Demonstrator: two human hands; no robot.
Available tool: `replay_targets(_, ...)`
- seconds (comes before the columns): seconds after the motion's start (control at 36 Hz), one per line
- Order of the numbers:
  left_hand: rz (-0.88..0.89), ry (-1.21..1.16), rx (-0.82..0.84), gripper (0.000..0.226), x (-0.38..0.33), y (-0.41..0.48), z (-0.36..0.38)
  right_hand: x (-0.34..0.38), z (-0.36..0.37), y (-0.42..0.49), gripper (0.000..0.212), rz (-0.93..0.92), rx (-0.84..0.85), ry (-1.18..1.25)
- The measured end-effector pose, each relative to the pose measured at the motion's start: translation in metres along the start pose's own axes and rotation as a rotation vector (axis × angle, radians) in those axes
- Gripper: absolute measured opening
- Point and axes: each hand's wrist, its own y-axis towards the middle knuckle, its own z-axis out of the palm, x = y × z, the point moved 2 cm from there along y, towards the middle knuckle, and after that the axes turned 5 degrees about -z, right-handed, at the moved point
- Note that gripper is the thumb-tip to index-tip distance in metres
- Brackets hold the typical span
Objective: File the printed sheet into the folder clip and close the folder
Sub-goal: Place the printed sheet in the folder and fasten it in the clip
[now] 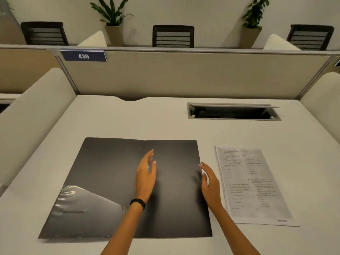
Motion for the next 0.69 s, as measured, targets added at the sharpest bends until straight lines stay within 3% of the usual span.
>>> replay_targets(0.22,-0.092,0.05,0.565,0.035,-0.023,-0.03,0.081,-0.047,-0.101,-0.006,0.033,0.097,-0.273,-0.086)
replay_targets(0.31,-0.167,0.091,0.685,0.04,-0.03,-0.043,0.11,-0.066,-0.133,-0.009,0.035,0.138,-0.316,-0.136)
replay_targets(0.44,-0.269,0.086,0.743,0.045,-0.042,-0.063,0.152,-0.089,-0.164,-0.011,0.036,0.215,-0.255,-0.229)
replay_targets(0.69,-0.404,0.009,0.688,0.051,-0.055,-0.071,0.194,-0.114,-0.188,-0.009,0.04,0.358,-0.148,-0.292)
